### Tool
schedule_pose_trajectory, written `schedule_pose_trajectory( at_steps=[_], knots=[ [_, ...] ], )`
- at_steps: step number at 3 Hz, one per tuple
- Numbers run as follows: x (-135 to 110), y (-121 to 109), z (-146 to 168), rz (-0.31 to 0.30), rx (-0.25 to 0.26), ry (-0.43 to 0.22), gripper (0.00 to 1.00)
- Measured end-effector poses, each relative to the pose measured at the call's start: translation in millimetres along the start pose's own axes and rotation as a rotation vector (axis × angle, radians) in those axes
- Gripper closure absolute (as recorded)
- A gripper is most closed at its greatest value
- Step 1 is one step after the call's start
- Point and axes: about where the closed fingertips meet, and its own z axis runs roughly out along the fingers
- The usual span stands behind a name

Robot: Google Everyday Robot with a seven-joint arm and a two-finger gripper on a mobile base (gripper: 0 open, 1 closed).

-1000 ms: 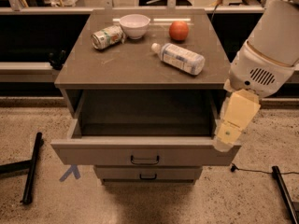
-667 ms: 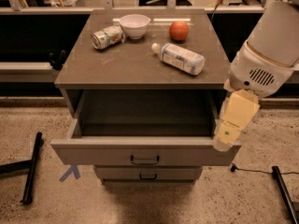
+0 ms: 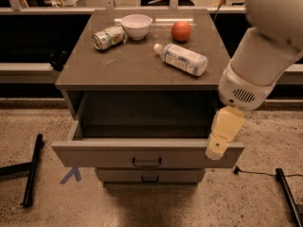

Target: Close top drawer

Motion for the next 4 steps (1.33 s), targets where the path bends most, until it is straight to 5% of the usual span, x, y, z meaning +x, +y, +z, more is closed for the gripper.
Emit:
schedule_pose_trajectory(
  at_steps=[1, 4],
  knots=[
    [15.9, -20.7, 57.2, 0.009, 0.009, 0.061, 0.00],
    [48.3, -16.2, 92.4, 0.099, -0.027, 0.133, 0.00]
  ],
)
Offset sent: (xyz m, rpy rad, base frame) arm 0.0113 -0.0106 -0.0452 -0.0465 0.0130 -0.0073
